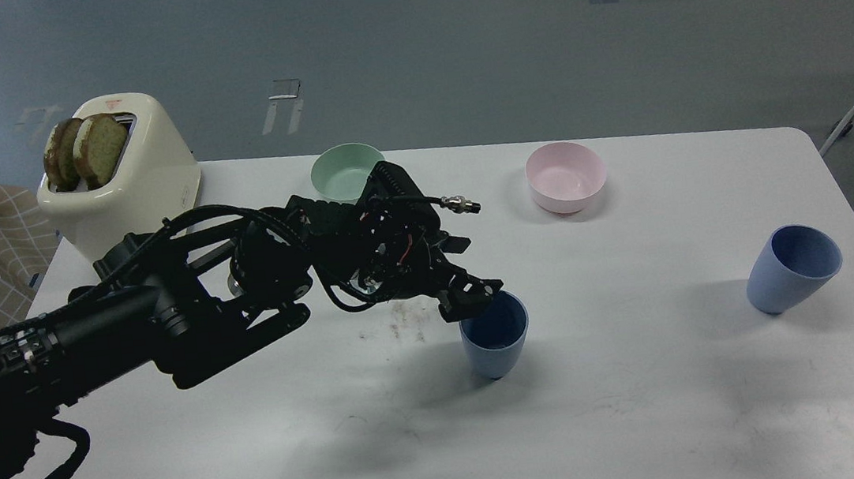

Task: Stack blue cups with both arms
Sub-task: 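Set the blue cup upright and open the left gripper, then withdraw the left arm back beside the toaster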

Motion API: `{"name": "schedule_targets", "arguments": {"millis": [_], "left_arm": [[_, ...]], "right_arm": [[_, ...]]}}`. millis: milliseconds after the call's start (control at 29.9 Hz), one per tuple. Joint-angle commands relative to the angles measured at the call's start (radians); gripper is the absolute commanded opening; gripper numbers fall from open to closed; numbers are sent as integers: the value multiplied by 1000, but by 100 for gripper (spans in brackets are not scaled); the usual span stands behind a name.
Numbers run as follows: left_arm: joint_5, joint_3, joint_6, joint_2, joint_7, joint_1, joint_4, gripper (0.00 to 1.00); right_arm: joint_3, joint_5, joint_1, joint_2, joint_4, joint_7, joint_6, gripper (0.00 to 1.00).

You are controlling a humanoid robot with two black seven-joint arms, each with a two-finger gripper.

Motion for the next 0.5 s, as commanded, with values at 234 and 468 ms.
{"name": "schedule_targets", "arguments": {"millis": [234, 468], "left_arm": [[-256, -147, 4, 29, 1, -46, 0, 96], [-691, -433, 16, 127, -8, 33, 63, 97]], "right_arm": [[0, -2, -15, -5, 3, 2, 0, 100], [-18, -41, -90, -103, 112, 2, 0, 100]]}}
